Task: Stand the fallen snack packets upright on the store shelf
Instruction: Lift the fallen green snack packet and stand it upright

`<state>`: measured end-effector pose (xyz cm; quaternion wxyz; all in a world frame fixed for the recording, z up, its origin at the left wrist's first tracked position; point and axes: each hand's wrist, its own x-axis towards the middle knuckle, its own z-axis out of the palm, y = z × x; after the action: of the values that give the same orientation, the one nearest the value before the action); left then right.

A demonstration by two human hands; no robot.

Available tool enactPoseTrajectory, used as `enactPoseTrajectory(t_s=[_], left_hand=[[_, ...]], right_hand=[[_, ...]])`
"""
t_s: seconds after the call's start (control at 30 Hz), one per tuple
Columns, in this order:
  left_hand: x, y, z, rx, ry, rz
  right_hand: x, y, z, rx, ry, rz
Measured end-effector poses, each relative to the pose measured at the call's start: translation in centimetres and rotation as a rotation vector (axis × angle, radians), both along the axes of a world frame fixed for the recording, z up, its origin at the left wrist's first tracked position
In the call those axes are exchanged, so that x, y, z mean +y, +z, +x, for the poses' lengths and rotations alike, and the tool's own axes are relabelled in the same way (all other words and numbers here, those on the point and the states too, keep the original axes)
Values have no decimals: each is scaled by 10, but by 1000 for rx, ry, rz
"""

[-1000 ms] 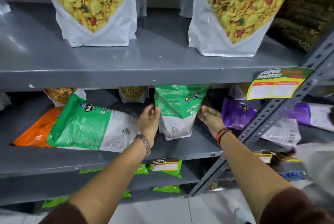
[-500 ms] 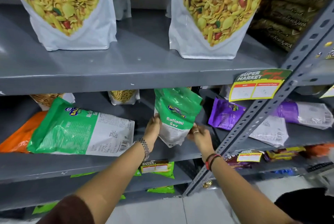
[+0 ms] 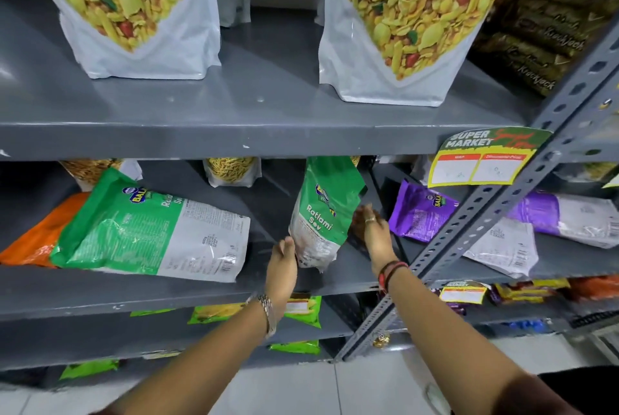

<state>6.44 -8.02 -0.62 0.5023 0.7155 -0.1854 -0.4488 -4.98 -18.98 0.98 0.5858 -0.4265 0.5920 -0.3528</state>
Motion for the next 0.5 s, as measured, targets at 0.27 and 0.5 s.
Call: enactPoseTrajectory(t_s=[0.27, 0.5], left_hand=[[20, -11, -43, 9, -135, -193], [-12, -13, -44, 150, 9, -167]], right_hand=[[-34, 27, 37, -212, 214, 128], [-27, 11, 38, -201, 190, 90]])
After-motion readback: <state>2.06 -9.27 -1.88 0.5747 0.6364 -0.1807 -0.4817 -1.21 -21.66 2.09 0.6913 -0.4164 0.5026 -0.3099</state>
